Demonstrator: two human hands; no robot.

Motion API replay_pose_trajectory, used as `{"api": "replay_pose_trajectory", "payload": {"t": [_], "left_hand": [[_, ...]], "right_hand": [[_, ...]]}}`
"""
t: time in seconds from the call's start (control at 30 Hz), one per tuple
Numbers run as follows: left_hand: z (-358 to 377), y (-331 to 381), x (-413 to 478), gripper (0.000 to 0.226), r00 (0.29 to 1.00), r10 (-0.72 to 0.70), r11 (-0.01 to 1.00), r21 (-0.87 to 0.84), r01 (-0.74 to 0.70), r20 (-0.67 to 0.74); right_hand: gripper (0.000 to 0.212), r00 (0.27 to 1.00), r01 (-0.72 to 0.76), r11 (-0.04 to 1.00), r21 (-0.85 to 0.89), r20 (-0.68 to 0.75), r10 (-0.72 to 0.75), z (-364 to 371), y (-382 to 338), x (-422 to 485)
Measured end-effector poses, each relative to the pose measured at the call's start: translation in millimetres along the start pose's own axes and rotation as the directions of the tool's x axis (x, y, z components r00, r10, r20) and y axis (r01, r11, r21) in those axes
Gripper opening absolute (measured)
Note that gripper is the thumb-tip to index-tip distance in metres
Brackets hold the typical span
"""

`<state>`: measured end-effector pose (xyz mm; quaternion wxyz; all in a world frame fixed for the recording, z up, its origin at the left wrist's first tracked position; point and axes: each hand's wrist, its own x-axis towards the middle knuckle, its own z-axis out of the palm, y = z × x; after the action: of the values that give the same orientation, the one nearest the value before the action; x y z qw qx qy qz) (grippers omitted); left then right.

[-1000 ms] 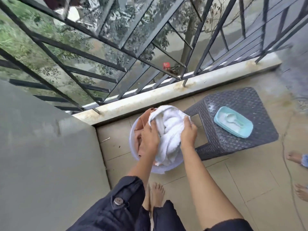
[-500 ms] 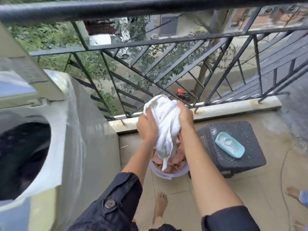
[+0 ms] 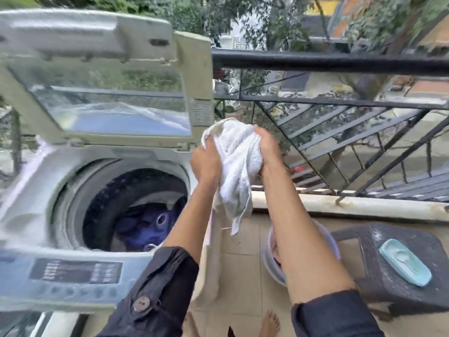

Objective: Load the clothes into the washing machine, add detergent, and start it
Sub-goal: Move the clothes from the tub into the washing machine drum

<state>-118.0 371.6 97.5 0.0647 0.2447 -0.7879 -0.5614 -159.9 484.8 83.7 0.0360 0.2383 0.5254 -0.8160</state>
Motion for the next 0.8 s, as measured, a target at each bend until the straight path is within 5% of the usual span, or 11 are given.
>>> {"api": "replay_pose_trajectory", "payload": {"t": [0.4,0.5,0.67,0.8], "left_hand": [[-171.3,-32.0,85.7,0.05,0.984,-0.093,0.995,-0.052,0.086,-0.152],[-193.9,-47.9,97.2,0.051,0.977,-0.072,0.996,0.032,0.08,-0.199],[-211.7,-95.0,111.2,0.046,0.978,-0.098,0.984,0.127,0.123,-0.185],[-213.3,-123.3,110.5,0.031,0.988,-0.141,0.985,0.088,0.146,-0.061]], "right_hand": [[0.042,0.98,-0.117,0.992,0.047,0.169,0.107,185.4,79.2,-41.2],[0.028,0.975,-0.136,0.991,0.017,0.181,0.131,208.2,100.9,-46.2],[0.018,0.993,-0.077,0.988,-0.134,0.075,0.087,221.2,137.0,-46.9],[0.012,0.987,-0.056,0.932,-0.359,0.123,0.107,213.7,170.7,-42.6]]}}
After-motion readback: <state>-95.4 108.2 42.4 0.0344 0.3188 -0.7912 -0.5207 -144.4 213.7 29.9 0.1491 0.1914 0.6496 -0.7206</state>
